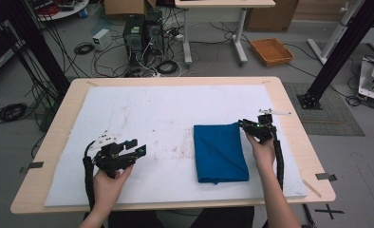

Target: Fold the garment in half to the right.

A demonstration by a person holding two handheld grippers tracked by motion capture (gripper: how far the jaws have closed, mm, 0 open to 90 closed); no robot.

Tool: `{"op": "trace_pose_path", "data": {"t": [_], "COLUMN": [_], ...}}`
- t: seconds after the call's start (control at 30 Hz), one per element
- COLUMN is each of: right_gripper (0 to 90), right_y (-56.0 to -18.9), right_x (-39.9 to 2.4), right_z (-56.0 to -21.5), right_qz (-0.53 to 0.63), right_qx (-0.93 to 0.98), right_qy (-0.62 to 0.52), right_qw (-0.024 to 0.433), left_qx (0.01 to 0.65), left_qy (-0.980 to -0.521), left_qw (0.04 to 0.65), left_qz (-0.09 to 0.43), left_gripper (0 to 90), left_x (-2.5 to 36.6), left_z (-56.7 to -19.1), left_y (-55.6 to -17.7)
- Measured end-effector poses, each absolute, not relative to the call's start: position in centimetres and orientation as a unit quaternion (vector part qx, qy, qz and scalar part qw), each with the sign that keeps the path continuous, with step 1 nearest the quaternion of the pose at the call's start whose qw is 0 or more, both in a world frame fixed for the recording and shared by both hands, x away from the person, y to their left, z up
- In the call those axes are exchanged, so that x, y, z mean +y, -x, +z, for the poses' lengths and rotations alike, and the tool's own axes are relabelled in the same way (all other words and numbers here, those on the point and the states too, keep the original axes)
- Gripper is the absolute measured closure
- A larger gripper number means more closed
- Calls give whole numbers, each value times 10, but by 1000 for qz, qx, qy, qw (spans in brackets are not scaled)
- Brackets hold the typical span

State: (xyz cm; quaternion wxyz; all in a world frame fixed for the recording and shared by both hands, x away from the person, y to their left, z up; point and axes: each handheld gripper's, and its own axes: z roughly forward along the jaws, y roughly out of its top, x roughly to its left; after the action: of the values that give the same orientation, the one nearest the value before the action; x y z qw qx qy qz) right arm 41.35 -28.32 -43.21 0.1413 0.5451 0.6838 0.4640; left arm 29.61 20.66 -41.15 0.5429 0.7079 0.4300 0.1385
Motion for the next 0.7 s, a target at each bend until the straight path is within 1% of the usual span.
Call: {"op": "trace_pose_path", "data": {"t": [0.03,0.1,0.13,0.37,0.47,0.53,0.57,0.6,0.63,0.7], "right_gripper": [744,865,899,900,820,711,696,662,599,535], "right_y": [-416,-420,-421,-421,-420,-419,-417,-413,-409,-398], "right_x": [-282,-279,-277,-279,-278,-279,-281,-284,-287,-293], "right_z": [-435,-439,-441,-440,-439,-438,-436,-433,-429,-424], "right_qz": [462,452,444,431,416,411,411,414,418,432], "right_qx": [685,695,702,708,716,719,717,716,715,710], "right_qy": [-547,-542,-538,-528,-523,-521,-523,-520,-518,-515], "right_qw": [137,139,144,184,201,208,208,210,213,210], "left_qx": [430,431,432,436,436,434,434,434,435,437], "left_qy": [-708,-706,-707,-705,-705,-705,-704,-702,-701,-699], "left_qw": [543,543,541,537,537,537,538,539,538,536], "left_qz": [142,146,146,153,156,161,163,167,173,183], "left_gripper": [477,477,477,477,476,475,475,475,469,431], "left_x": [208,209,210,212,212,214,216,218,222,229], "left_z": [-412,-412,-412,-414,-413,-412,-411,-410,-408,-406], "left_y": [-297,-298,-299,-303,-304,-306,-307,-309,-310,-314]}}
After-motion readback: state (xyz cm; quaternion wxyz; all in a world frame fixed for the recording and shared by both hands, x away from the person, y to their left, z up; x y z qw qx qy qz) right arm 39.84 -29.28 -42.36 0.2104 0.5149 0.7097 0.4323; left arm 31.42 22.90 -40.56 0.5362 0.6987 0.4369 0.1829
